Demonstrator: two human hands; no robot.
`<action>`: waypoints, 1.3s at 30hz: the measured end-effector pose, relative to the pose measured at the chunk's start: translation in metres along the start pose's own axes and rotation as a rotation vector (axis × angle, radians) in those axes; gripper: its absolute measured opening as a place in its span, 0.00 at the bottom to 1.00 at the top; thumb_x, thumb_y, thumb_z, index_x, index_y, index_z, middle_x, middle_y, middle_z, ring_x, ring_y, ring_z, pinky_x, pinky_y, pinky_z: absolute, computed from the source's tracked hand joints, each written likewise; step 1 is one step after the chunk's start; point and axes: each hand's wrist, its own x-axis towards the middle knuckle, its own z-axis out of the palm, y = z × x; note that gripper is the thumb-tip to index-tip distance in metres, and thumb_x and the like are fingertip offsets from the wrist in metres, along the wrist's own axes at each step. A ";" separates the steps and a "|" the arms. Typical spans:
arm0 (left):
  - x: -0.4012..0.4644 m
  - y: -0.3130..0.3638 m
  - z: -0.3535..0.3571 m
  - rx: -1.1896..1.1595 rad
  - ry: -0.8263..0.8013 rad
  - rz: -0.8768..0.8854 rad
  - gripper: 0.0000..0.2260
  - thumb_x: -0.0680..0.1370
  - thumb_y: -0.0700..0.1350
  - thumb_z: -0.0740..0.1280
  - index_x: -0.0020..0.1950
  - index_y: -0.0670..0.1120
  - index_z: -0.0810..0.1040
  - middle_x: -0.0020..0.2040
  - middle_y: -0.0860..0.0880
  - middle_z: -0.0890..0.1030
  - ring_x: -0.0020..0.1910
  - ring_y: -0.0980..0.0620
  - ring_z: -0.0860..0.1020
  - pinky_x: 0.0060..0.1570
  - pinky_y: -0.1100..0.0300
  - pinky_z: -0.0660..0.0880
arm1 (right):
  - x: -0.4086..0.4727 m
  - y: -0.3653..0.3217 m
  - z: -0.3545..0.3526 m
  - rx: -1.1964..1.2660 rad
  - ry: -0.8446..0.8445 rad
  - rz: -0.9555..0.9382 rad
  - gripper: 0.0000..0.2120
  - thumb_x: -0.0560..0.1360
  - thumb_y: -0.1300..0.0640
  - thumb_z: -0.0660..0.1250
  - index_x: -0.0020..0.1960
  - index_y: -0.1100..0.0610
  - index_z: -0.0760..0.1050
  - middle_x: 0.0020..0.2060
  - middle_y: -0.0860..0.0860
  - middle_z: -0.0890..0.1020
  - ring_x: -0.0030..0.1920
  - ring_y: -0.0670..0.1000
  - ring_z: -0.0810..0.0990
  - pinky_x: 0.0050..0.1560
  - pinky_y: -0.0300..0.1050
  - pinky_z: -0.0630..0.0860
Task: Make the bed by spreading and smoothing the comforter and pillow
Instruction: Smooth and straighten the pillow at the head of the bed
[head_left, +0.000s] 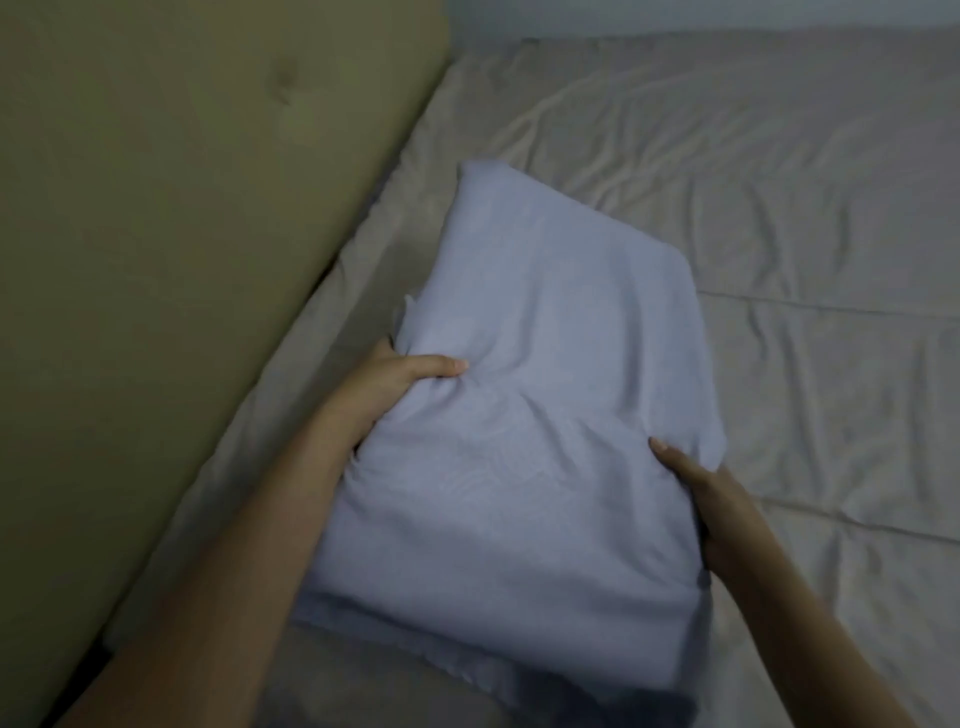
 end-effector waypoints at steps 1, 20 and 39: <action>0.004 0.000 -0.026 0.026 0.028 0.014 0.48 0.50 0.56 0.80 0.68 0.45 0.72 0.61 0.50 0.79 0.56 0.50 0.80 0.61 0.53 0.75 | 0.004 0.008 0.027 0.023 -0.029 0.015 0.29 0.67 0.54 0.74 0.66 0.57 0.72 0.56 0.52 0.83 0.53 0.52 0.83 0.49 0.47 0.81; 0.056 0.004 -0.290 0.429 0.300 0.064 0.56 0.50 0.60 0.80 0.74 0.44 0.66 0.72 0.49 0.70 0.67 0.47 0.71 0.67 0.53 0.69 | 0.066 0.119 0.339 0.042 -0.361 0.224 0.33 0.65 0.42 0.74 0.66 0.55 0.75 0.63 0.52 0.79 0.62 0.51 0.77 0.65 0.51 0.72; 0.043 -0.029 -0.263 1.388 0.743 0.538 0.44 0.70 0.67 0.65 0.79 0.48 0.53 0.75 0.39 0.59 0.74 0.37 0.59 0.69 0.43 0.58 | 0.049 0.129 0.375 -0.520 0.314 -0.383 0.35 0.78 0.43 0.61 0.76 0.63 0.55 0.74 0.57 0.62 0.75 0.54 0.60 0.73 0.45 0.55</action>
